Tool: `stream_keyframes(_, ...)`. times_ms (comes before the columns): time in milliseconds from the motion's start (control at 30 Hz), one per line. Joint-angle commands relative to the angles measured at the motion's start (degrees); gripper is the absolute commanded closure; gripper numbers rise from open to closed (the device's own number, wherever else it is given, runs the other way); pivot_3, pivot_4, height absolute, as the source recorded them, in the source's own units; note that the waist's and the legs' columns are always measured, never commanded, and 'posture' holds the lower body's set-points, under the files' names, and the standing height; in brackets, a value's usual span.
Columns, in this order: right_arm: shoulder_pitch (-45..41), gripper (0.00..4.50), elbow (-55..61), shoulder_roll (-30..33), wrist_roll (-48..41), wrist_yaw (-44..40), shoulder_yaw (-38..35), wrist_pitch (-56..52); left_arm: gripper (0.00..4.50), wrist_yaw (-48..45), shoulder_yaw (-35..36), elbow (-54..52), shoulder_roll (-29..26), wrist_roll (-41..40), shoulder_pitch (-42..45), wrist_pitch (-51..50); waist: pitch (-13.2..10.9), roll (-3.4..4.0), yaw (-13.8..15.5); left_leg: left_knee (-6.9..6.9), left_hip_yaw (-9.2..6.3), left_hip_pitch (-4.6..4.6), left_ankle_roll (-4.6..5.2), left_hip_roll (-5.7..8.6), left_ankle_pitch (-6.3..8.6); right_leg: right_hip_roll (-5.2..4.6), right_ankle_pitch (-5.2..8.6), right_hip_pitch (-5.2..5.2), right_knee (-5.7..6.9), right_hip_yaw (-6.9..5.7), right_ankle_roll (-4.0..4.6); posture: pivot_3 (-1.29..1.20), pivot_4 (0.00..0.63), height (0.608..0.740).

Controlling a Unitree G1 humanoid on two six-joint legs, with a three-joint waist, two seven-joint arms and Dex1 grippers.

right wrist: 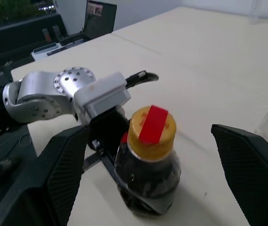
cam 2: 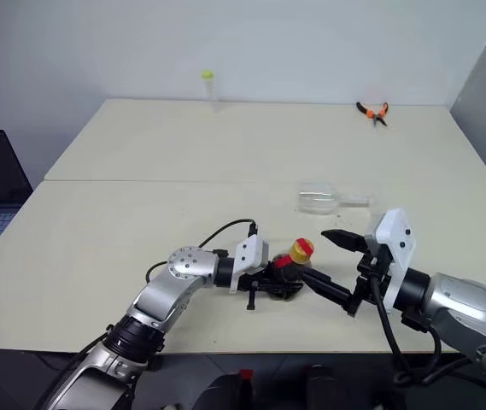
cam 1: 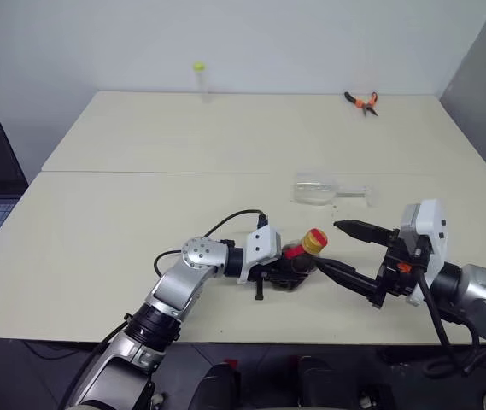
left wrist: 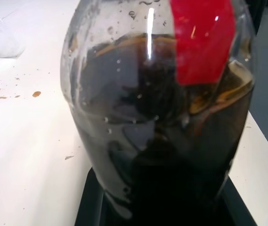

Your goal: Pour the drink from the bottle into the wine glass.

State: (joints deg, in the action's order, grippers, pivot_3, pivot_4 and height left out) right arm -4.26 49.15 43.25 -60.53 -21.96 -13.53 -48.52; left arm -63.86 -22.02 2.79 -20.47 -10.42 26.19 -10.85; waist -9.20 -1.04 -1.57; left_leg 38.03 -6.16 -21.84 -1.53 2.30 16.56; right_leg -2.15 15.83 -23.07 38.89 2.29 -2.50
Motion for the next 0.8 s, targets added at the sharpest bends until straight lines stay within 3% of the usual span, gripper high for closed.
stream_keyframes(33,-4.01,0.09,0.68,-2.74,3.78,3.68,4.48,2.13,3.71,0.46,0.65,-0.02,-0.09,0.2,0.46,0.24,0.0,0.0,-0.01,0.0,-0.01,0.01,0.0,0.0,0.0,0.0,0.0,0.0,0.0,-0.01,0.0,0.0,0.15,0.74)
stream_keyframes(300,-4.59,0.09,-1.72,-4.64,9.54,4.46,6.73,3.66,3.71,0.45,0.67,0.12,0.11,0.21,0.49,0.38,0.0,0.0,0.07,0.01,-0.02,-0.04,-0.01,0.03,0.0,-0.03,0.0,-0.02,-0.03,-0.01,0.0,0.0,0.15,0.74)
stream_keyframes(800,6.88,0.09,-0.56,1.15,3.99,-1.76,-4.62,2.76,3.71,0.46,0.45,0.94,0.44,0.22,0.78,0.98,0.0,0.0,0.13,0.01,-0.01,-0.02,0.0,0.02,0.0,-0.01,0.0,0.01,-0.01,-0.02,0.0,0.0,0.15,0.74)
